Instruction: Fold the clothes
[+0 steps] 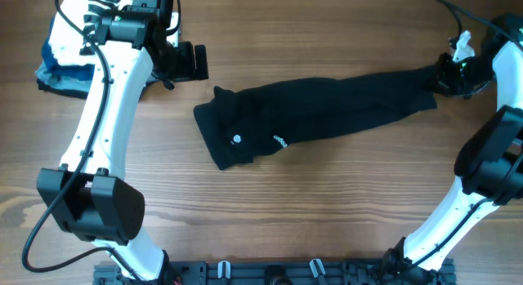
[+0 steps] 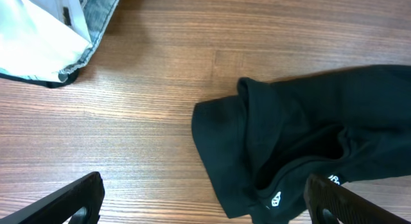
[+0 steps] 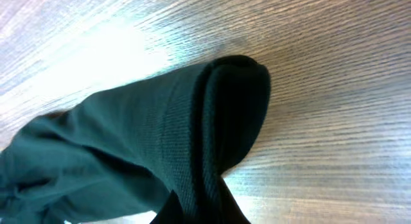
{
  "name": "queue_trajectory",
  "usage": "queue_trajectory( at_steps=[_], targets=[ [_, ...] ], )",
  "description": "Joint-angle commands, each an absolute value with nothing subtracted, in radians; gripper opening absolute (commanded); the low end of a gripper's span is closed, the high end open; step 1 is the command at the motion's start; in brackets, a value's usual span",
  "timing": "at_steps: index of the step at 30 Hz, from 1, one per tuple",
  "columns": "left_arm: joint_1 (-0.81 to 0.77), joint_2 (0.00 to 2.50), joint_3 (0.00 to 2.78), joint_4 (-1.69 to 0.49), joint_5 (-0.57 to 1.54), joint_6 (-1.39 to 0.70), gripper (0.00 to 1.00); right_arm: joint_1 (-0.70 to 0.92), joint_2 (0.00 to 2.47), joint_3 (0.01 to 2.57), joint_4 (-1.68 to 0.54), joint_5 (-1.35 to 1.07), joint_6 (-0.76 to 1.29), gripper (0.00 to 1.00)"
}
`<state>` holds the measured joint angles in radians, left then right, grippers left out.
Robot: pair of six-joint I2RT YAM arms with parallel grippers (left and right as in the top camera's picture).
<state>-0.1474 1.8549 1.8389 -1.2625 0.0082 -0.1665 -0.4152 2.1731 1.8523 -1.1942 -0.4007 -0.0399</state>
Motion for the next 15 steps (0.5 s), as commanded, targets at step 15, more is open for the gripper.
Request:
queue_trajectory(
  at_steps=[15],
  targets=[
    [-0.141,1.851,1.84,-1.222,-0.017,-0.169,1.0,0.141,2.085,1.876,-1.316,-0.361,-0.049,0.04]
  ],
)
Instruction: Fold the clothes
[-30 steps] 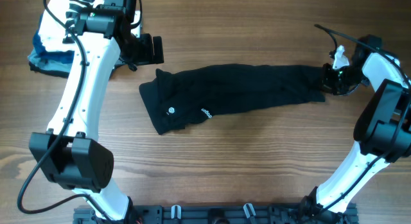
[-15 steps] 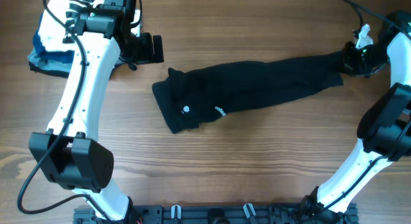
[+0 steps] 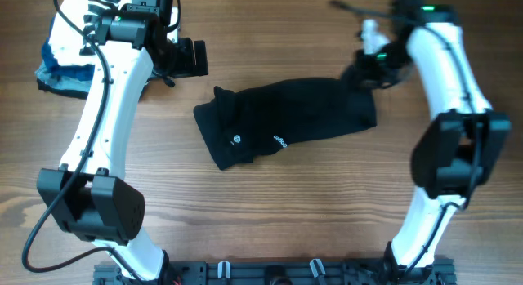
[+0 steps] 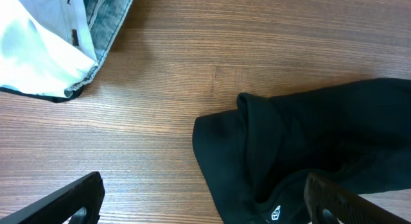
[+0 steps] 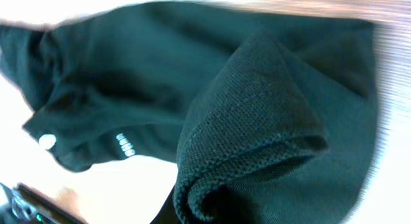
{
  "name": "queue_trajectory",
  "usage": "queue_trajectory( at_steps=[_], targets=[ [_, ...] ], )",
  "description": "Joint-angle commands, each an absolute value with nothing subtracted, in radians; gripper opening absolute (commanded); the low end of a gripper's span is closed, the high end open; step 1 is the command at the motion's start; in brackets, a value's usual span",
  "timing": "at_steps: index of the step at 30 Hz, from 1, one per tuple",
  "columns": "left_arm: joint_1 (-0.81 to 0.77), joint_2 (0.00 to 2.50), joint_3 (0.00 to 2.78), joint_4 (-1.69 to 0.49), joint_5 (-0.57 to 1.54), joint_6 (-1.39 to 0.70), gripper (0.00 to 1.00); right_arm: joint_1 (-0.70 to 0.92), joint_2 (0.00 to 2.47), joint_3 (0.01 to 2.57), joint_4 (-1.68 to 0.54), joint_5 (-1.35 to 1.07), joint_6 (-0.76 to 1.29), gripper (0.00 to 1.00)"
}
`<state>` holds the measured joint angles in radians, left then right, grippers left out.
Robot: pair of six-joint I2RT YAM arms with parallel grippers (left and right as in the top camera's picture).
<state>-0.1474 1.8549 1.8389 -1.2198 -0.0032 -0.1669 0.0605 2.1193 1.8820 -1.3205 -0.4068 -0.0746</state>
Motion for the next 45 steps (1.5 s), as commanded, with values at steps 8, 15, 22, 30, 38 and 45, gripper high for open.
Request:
queue_trajectory(
  at_steps=[8,15,22,30,38,45],
  targets=[
    [-0.141,1.851,1.84,-1.222,-0.017,-0.169,1.0,0.305,2.088,1.8,-1.229,-0.31,0.003,0.3],
    [-0.141,1.852,1.824,-1.264,0.043,-0.169,1.0,0.286,2.083,1.855,-1.195,-0.307,0.03,0.86],
    [-0.141,1.852,1.546,-1.153,0.286,-0.104,1.0,0.189,2.055,1.921,-1.201,-0.31,0.025,0.91],
    [-0.141,1.852,1.239,-0.909,0.447,-0.034,1.0,0.18,2.055,1.921,-1.207,-0.31,0.003,0.91],
    [-0.141,1.852,1.037,-0.678,0.482,-0.078,1.0,0.18,2.055,1.921,-1.211,-0.31,0.003,0.91],
    [-0.142,1.852,0.977,-0.524,0.484,-0.189,1.0,0.18,2.055,1.921,-1.216,-0.31,0.003,0.91]
  ],
)
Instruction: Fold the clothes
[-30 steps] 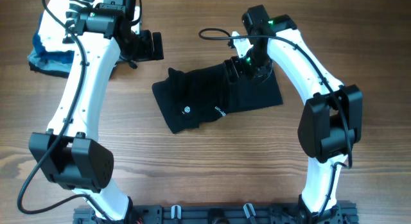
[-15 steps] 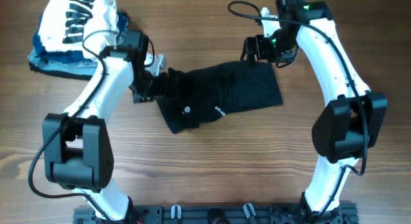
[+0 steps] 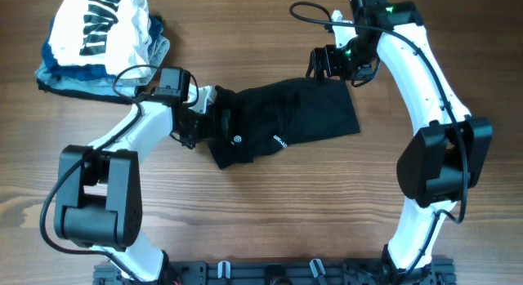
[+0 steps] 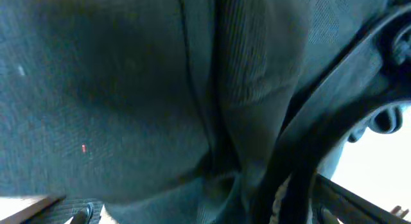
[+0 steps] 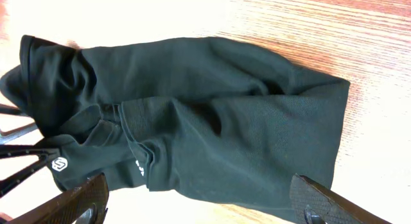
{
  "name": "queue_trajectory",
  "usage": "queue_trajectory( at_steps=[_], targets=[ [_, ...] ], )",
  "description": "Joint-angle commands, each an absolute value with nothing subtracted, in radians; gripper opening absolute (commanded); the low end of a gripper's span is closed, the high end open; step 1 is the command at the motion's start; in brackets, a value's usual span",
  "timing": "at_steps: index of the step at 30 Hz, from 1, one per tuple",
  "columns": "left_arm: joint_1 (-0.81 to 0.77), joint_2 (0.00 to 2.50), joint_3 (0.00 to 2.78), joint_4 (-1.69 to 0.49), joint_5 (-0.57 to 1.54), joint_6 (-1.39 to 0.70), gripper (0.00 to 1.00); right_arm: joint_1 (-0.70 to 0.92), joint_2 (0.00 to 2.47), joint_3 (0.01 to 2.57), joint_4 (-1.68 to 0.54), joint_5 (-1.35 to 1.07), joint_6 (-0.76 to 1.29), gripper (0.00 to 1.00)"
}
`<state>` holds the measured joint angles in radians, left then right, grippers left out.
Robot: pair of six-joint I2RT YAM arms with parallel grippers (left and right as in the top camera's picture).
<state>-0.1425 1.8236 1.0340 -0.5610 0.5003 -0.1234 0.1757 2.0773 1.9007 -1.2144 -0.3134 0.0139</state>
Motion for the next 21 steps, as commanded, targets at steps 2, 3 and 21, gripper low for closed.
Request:
queue_trajectory(
  at_steps=[2,3,21],
  targets=[
    [-0.148,1.852,0.972,-0.506,0.506,-0.192,1.0,0.18,2.055,1.921,-1.211,-0.31,0.015,0.9],
    [-0.15,1.852,0.972,-0.498,0.515,-0.192,0.99,0.18,2.055,1.921,-1.206,-0.31,0.046,0.9],
    [0.049,1.624,1.231,-0.821,0.47,-0.16,0.04,0.187,2.059,1.738,-1.159,-0.574,-0.053,0.04]
  ],
)
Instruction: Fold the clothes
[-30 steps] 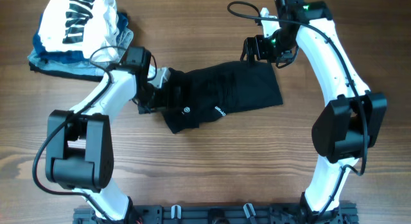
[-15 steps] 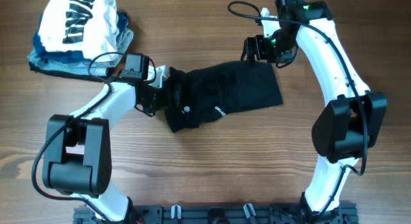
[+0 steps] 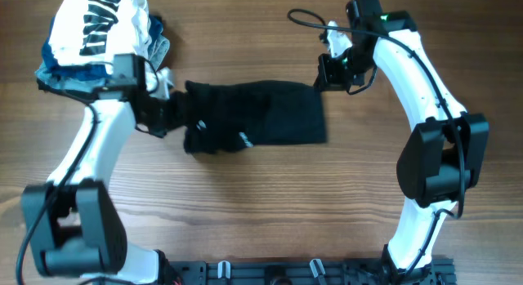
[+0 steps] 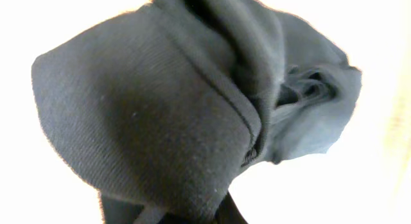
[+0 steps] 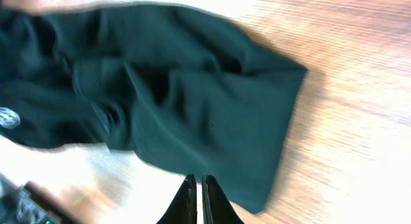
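A black garment (image 3: 257, 118) lies folded to about half its length on the wooden table (image 3: 270, 203), a small white logo on its front. My left gripper (image 3: 172, 115) is shut on the garment's left end; in the left wrist view the bunched black cloth (image 4: 160, 108) fills the frame above the gripper (image 4: 183, 214). My right gripper (image 3: 325, 75) hovers by the garment's upper right corner. Its fingers (image 5: 191, 195) are pressed together with nothing between them, above the garment's (image 5: 192, 108) right edge.
A pile of folded clothes (image 3: 94, 36), white with dark print on top of blue denim, sits at the table's back left corner, just behind my left arm. A black cable loops behind the right arm (image 3: 425, 73).
The garment has shifted left, toward the pile, with my left gripper now shut on its left end. My right gripper, then wide open over the garment, is now shut and empty.
First the garment lay stretched long, my right gripper shut on its far right end and the left open near the pile. Then the right held that end over the garment's middle. Later it was open, the fold lying flat, the left at the left end, which it now holds.
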{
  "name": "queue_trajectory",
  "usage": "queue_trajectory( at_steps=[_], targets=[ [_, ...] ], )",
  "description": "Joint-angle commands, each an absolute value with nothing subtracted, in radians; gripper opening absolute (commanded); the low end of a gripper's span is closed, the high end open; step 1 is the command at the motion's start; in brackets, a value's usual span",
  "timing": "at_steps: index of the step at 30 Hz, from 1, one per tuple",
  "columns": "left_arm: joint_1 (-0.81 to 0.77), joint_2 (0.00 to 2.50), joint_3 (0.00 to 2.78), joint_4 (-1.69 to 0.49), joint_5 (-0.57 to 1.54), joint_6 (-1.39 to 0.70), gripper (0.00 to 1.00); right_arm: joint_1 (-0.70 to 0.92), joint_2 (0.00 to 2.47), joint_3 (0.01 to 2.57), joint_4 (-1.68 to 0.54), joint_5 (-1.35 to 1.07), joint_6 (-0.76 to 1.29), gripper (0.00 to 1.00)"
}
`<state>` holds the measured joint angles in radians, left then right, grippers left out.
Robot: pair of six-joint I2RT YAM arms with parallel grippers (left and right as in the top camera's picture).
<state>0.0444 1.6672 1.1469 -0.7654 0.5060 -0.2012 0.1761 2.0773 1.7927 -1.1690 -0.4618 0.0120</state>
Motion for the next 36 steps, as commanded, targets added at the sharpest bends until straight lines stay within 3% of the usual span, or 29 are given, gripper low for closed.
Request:
queue_trajectory(
  at_steps=[1,6,12,19,28,36],
  targets=[
    [0.047,1.623,1.254,-0.846,0.456,-0.16,0.04,0.187,2.059,1.713,-1.148,-0.575,-0.053,0.04],
    [0.017,1.623,1.293,-0.868,0.443,-0.134,0.04,0.191,2.059,1.554,-0.989,-0.708,-0.059,0.04],
    [-0.079,1.623,1.353,-0.869,0.442,-0.134,0.04,0.193,2.094,1.38,-0.726,-0.68,0.064,0.04],
    [-0.29,1.624,1.375,-0.785,0.417,-0.136,0.04,0.192,2.159,1.38,-0.702,-0.627,0.093,0.04],
    [-0.597,1.726,1.375,-0.455,0.359,-0.139,0.05,0.188,2.159,1.38,-0.695,-0.602,0.154,0.04],
    [-0.675,1.849,1.375,-0.383,0.303,-0.142,0.04,0.076,2.125,1.449,-0.639,-0.83,0.186,0.04]
  ],
)
